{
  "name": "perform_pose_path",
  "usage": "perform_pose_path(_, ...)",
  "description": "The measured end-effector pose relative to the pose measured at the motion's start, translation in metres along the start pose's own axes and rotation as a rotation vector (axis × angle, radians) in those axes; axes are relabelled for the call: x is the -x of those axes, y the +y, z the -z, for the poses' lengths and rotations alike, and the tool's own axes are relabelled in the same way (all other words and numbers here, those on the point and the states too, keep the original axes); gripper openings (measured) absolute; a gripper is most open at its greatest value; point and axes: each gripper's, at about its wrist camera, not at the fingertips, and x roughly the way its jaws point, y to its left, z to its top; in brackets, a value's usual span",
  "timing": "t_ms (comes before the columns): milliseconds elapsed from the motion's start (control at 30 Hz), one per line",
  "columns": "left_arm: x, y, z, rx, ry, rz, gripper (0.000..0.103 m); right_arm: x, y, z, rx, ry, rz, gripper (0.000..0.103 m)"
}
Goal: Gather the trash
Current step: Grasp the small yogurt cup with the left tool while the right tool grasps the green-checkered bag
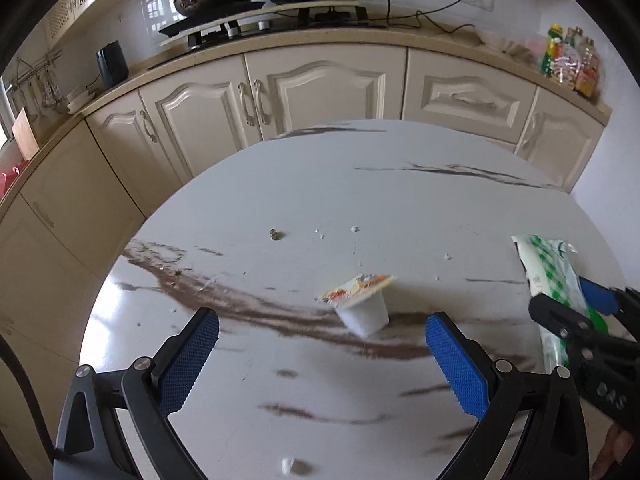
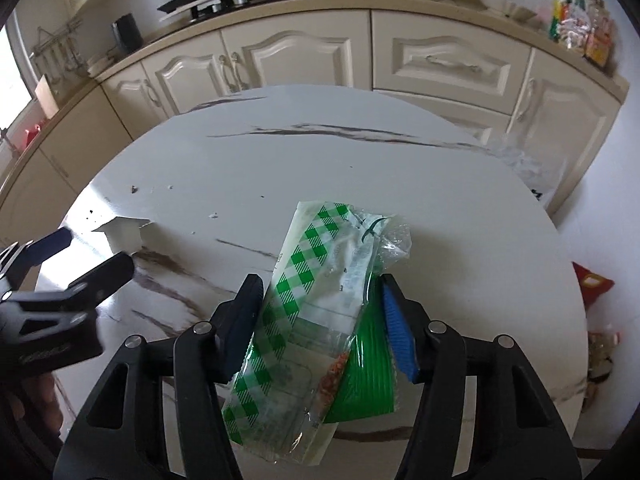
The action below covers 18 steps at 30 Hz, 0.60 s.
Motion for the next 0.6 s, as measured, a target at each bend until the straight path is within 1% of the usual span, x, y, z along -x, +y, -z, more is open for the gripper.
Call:
perform_pose_path(67,-0.011,-0.003,-0.004,-0.006,0.01,-0.012,0.1,0.0,-0.001,0.0,-0.002,-0.004,-0.006,0.056)
perform_pose_path(133,-0.019,-0.003,-0.008,-0.002,0.013,0.001,0.1,-0.001,-0.001,-0.001,-0.004,-0.007,-0.019,0.056)
perform_pose_path(167,-0.025,-0.006,-0.007,0.0,0.004,0.009,0.098,0.0,-0.001,-0.001,-0.006,-0.008,-0.024,0.056)
perform_pose_path(200,-0.029,-0.006,-0.008,-0.007,0.001,0.013,0.093,0.0,-0.001,0.0,-0.006,-0.009,-0.025,0.056)
perform_pose_path(233,-0.032,-0.006,-0.007,-0.011,0.002,0.014,0.084,0.0,-0.001,0.0,-0.008,-0.011,-0.027,0.056)
perform_pose_path(267,-0.034,-0.005,-0.007,-0.01,0.0,0.029,0.079,0.0,-0.001,0.001,-0.01,-0.012,-0.029,0.056)
perform_pose_path(300,-0.036,-0.004,-0.006,-0.005,-0.005,0.075,0.075,0.0,-0.002,0.001,-0.012,-0.012,-0.033,0.056)
perform_pose_path(333,-0.037,-0.002,-0.006,-0.004,-0.008,0.095,0.068,0.001,-0.003,0.001,-0.014,-0.012,-0.035,0.056)
perform_pose_path(367,-0.038,-0.001,-0.005,-0.011,-0.012,0.099,0.059,0.002,-0.003,0.001,-0.019,-0.013,-0.038,0.057)
perform_pose_path(400,-0.038,-0.001,-0.004,-0.019,-0.019,0.115,0.054,0.002,-0.004,0.001,-0.018,-0.013,-0.04,0.057)
perform_pose_path(433,-0.038,0.001,-0.004,-0.025,-0.024,0.124,0.043,0.002,-0.004,0.002,-0.019,-0.013,-0.04,0.057)
perform_pose_path(467,-0.038,0.003,-0.003,-0.029,-0.027,0.136,0.034,0.002,-0.004,0.002,-0.02,-0.013,-0.041,0.057)
perform_pose_path(500,-0.039,0.005,0.0,-0.027,-0.028,0.149,0.032,0.003,-0.003,0.002,-0.019,-0.013,-0.043,0.056)
perform_pose_path(533,-0.039,0.007,0.0,-0.027,-0.029,0.156,0.026,0.003,-0.002,0.003,-0.019,-0.013,-0.044,0.056)
perform_pose_path(600,-0.038,0.014,0.004,-0.019,-0.024,0.181,0.026,0.004,-0.001,0.005,-0.019,-0.013,-0.05,0.056)
